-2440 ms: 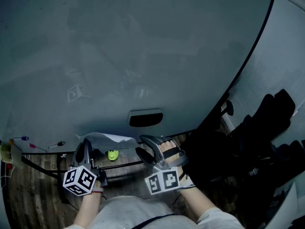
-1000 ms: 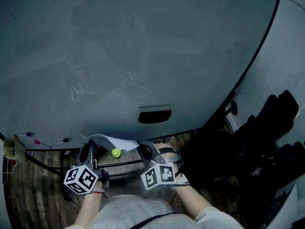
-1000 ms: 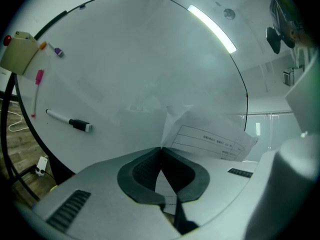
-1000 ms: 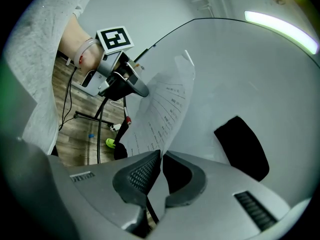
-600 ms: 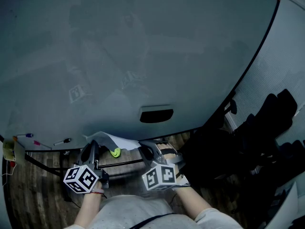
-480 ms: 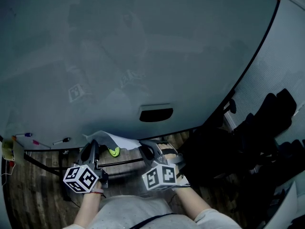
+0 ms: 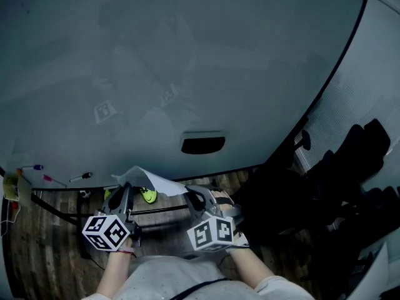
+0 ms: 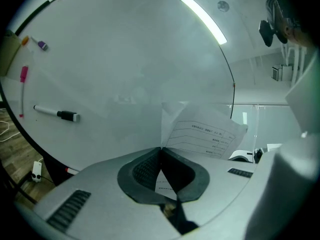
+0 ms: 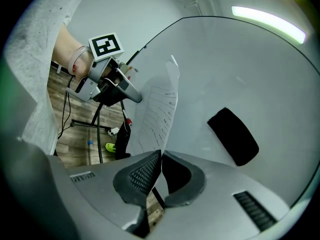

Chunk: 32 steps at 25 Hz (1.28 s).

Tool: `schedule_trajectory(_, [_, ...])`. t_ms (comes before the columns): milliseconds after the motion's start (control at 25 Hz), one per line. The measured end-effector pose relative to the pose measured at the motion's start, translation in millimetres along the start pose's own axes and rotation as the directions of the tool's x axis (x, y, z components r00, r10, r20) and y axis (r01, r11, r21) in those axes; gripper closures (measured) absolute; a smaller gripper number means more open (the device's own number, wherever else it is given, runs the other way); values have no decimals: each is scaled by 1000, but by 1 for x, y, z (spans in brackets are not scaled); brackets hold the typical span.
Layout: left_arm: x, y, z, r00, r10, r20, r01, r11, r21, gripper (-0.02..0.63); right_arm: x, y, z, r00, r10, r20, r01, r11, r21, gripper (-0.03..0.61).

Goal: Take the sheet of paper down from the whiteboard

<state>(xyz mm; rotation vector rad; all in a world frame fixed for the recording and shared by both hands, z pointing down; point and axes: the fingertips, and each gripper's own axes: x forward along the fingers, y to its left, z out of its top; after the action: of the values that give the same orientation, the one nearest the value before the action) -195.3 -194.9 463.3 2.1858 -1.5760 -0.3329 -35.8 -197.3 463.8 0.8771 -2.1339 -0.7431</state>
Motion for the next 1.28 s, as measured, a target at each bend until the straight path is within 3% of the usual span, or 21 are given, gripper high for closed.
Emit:
schedule_trajectory(480, [-23,-44,-11,999,41,30,-42,999,30,598,-41,-3,-18,999,34,30,-36,998,60,555])
schedule_trajectory(1280, [-48,-100,-49,998,44,-43,-42,998,41,598,-104,10,-46,998,56,37,-62,984,165,558])
